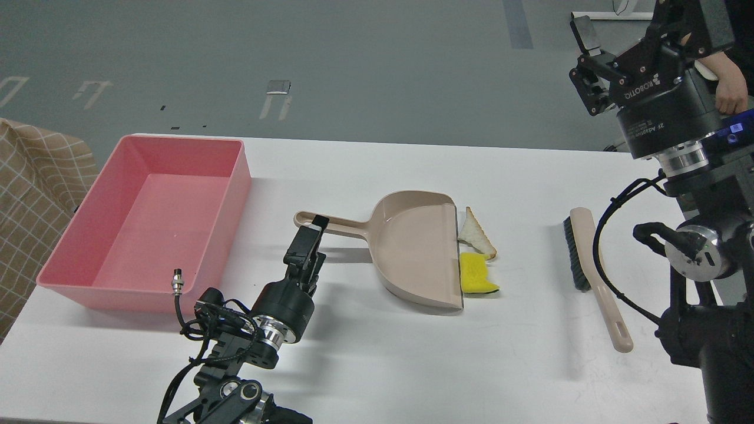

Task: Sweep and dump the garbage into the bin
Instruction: 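Lower the left gripper toward the beige dustpan handle, then close the left gripper on the dustpan handle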

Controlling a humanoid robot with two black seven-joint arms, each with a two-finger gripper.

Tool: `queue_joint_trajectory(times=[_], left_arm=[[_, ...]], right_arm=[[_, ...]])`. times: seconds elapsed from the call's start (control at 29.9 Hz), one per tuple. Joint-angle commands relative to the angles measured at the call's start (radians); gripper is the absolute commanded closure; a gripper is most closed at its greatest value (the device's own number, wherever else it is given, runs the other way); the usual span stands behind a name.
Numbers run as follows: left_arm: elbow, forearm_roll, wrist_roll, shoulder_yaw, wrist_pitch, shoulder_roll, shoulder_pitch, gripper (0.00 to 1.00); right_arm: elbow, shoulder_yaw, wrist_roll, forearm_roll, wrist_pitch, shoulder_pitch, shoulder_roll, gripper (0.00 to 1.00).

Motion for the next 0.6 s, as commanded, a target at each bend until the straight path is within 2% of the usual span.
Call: queue_joint_trajectory(times=[0.0,0.57], left_arm=[[0.015,-0.002,0.0,-0.001,0.002,-0.002,-0.019,0.01],[0.162,-0.003,0.0,0.034,0.017,-0.068,-0.124,0.01]], right_arm=[[0.0,0.002,0.0,0.0,0.0,0.001,0.0,0.0],[0.0,0.013,0.0,0.0,-0.001,0.001,0.0,0.0]])
